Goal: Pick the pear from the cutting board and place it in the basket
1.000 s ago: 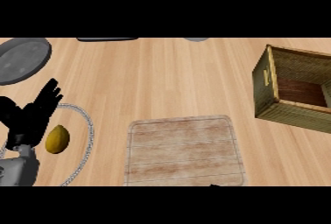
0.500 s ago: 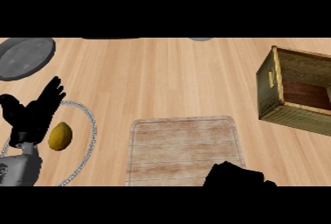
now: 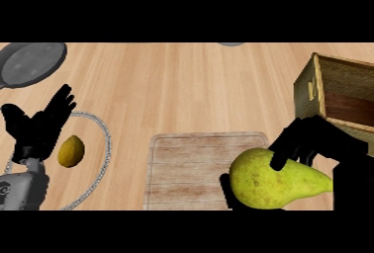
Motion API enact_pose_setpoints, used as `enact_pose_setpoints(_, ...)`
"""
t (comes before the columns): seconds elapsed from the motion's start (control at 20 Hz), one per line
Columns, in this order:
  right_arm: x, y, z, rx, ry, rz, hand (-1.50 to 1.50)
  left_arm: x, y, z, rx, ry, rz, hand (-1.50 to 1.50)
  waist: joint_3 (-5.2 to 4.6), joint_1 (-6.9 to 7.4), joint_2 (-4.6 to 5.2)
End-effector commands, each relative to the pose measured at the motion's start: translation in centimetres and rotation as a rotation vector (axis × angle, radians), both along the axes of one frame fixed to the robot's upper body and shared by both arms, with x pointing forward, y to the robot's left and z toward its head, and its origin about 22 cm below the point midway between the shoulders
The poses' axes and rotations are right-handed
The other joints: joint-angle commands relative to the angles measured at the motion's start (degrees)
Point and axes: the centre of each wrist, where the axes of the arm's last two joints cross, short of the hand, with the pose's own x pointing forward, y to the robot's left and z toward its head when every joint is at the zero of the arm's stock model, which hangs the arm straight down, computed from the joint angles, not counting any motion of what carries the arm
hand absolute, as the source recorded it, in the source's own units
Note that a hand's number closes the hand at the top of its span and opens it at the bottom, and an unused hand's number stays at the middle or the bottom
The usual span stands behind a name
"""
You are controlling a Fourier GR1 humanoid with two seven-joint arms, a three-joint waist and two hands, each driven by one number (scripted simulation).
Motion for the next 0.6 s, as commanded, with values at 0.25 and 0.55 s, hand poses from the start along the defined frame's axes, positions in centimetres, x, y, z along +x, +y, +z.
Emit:
enact_pose_setpoints(0.25,3.3,-5.2,7.6,-0.025,-0.054,-0.225,1.5,0.2,0.0,0.1,0.0,0.003,-0.005,0.0,0.13,0.0,0.02)
enact_pose_setpoints(0.55,6.6,-11.4,7.0,-0.03,-0.03,-0.265,1.5,0.5,-1.5,0.6,0.004,-0.004,0.007,0.0,0.22,0.15,0.17)
